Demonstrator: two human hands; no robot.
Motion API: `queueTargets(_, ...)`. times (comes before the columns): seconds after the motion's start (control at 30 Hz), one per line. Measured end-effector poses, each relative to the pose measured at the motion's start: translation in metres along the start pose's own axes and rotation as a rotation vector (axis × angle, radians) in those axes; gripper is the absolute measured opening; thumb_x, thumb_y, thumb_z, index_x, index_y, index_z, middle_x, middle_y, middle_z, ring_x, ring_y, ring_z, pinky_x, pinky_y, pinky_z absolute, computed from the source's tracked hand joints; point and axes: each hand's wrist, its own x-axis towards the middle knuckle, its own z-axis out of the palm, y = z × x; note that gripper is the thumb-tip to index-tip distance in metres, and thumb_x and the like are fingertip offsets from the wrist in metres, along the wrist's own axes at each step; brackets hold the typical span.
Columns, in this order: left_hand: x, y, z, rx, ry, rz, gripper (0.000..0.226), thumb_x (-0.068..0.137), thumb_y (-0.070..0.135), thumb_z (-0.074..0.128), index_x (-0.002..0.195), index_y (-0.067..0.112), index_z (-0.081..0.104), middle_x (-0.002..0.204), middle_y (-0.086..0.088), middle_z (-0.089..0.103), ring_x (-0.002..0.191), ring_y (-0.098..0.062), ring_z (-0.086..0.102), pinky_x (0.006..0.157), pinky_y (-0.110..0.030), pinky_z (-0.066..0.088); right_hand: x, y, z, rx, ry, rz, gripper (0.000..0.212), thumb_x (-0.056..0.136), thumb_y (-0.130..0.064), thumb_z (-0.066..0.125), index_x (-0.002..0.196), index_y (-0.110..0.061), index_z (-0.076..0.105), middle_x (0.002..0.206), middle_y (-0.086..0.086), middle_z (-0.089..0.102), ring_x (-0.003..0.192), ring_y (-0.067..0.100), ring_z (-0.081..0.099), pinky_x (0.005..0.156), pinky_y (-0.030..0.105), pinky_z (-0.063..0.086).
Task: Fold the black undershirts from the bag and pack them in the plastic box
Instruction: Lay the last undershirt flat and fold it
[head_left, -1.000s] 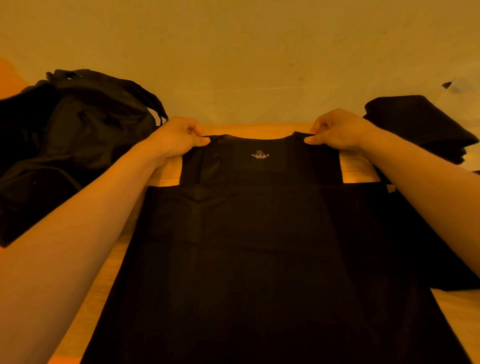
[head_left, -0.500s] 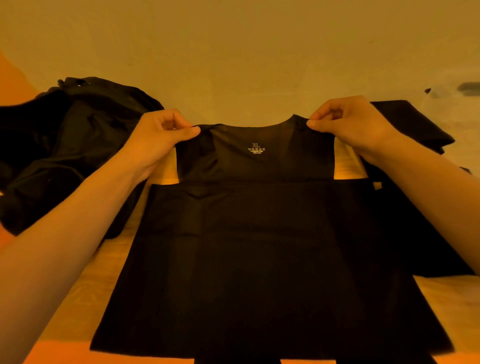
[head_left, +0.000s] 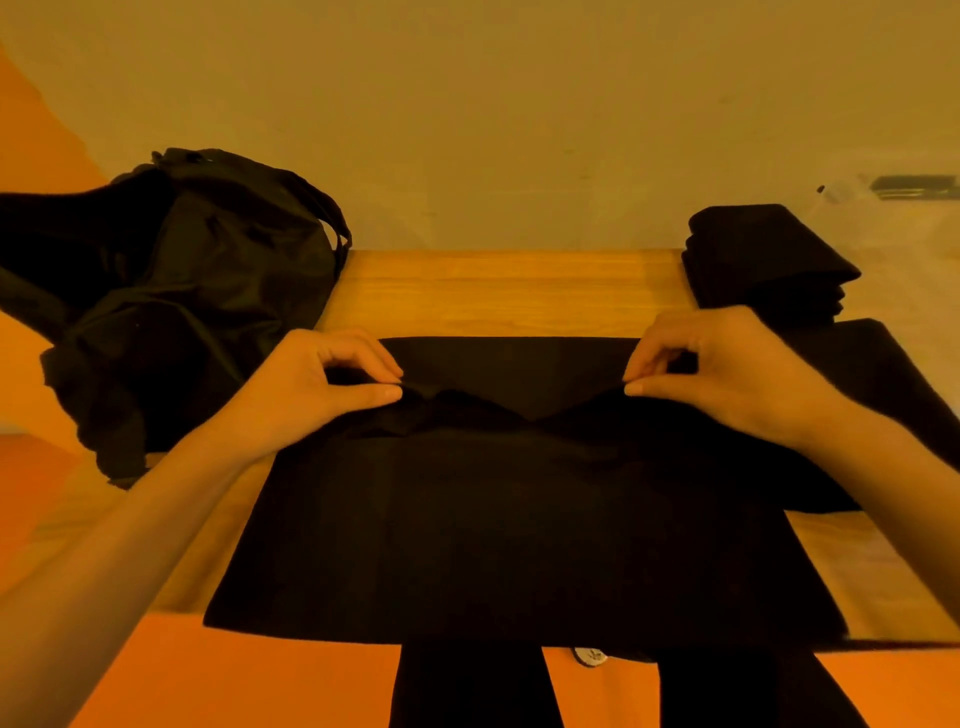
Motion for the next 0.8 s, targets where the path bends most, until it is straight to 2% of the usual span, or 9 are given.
queueTargets(0.17,-0.011,-0.015,0.006,0.122,-0.042,0.012,0.008,0.072,0.028,0.080,0.079,0.026,0.079,0.102,0.016,0.071,0.104,-0.002,0.066,0.098,-0.006,0.039,-0.008,0.005,0.008,-0.098,-0.130,-0.080,0.014,0.084,-0.026,0.076,0.093,-0.036,0.071,0.091,-0.017,0.064,0.093,-0.006,0.061,0.079,0.021,0.055)
queueTargets(0.3,-0.012,-0.015,0.005,0.220,-0.093,0.043,0.007,0.074,0.038,0.078,0.080,0.034,0.077,0.106,0.019,0.068,0.109,-0.004,0.062,0.106,-0.030,0.041,-0.003,0.002,0.008,-0.184,-0.242,-0.096,0.015,0.086,-0.029,0.075,0.095,-0.040,0.068,0.094,-0.019,0.061,0.097,-0.007,0.057,0.084,0.024,0.054)
queueTargets(0.4,-0.012,-0.005,0.004,0.116,-0.076,0.044,0.015,0.086,0.042,0.073,0.083,0.028,0.077,0.108,0.013,0.068,0.111,-0.009,0.062,0.103,-0.034,0.044,-0.001,-0.007,0.001,-0.322,-0.374,-0.082,0.013,0.087,-0.042,0.070,0.100,-0.043,0.068,0.098,-0.023,0.058,0.099,-0.008,0.051,0.088,0.020,0.047)
queueTargets(0.47,-0.004,0.012,0.014,-0.009,0.043,0.020,0.027,0.089,0.040,0.056,0.091,0.020,0.074,0.109,0.006,0.067,0.110,-0.009,0.061,0.099,-0.030,0.044,0.004,-0.018,0.008,-0.259,-0.211,-0.100,0.020,0.087,-0.047,0.061,0.104,-0.040,0.068,0.103,-0.021,0.059,0.101,-0.005,0.051,0.089,0.020,0.046)
queueTargets(0.5,0.003,0.021,0.024,0.027,0.085,-0.007,0.029,0.093,0.039,0.052,0.101,0.019,0.072,0.114,0.005,0.064,0.111,-0.005,0.058,0.100,-0.029,0.043,0.010,-0.023,0.017,-0.237,-0.090,-0.088,0.027,0.089,-0.047,0.055,0.111,-0.036,0.068,0.110,-0.018,0.061,0.106,-0.002,0.052,0.094,0.023,0.046)
queueTargets(0.57,0.021,0.034,0.047,0.256,0.020,-0.062,0.040,0.104,0.044,0.041,0.137,0.027,0.055,0.147,0.005,0.046,0.134,-0.003,0.042,0.117,-0.026,0.031,0.028,-0.035,0.045,-0.303,0.034,0.002,0.046,0.099,-0.049,0.042,0.138,-0.028,0.055,0.139,-0.004,0.055,0.131,0.014,0.047,0.113,0.035,0.038)
queueTargets(0.63,0.036,0.032,0.067,0.482,-0.150,-0.104,0.060,0.106,0.054,0.026,0.161,0.035,0.013,0.169,0.009,0.001,0.155,-0.008,0.001,0.121,-0.030,0.002,0.045,-0.038,0.074,-0.430,-0.060,0.137,0.064,0.103,-0.055,0.022,0.159,-0.023,0.022,0.166,0.004,0.020,0.154,0.022,0.013,0.125,0.039,0.010)
queueTargets(0.7,0.041,0.016,0.073,0.683,-0.225,-0.147,0.067,0.103,0.062,0.014,0.158,0.035,-0.013,0.166,0.008,-0.023,0.152,-0.010,-0.022,0.116,-0.030,-0.011,0.049,-0.029,0.089,-0.494,-0.133,0.200,0.071,0.100,-0.058,0.004,0.161,-0.022,-0.003,0.169,0.003,-0.008,0.155,0.019,-0.013,0.124,0.038,-0.008)
queueTargets(0.8,0.031,-0.006,0.073,0.872,-0.154,-0.090,0.073,0.099,0.070,0.006,0.156,0.033,-0.019,0.166,0.004,-0.025,0.151,-0.012,-0.026,0.123,-0.034,-0.014,0.043,-0.007,0.086,-0.463,-0.087,0.186,0.073,0.094,-0.063,-0.010,0.158,-0.028,-0.015,0.167,-0.002,-0.018,0.152,0.015,-0.022,0.124,0.040,-0.011)
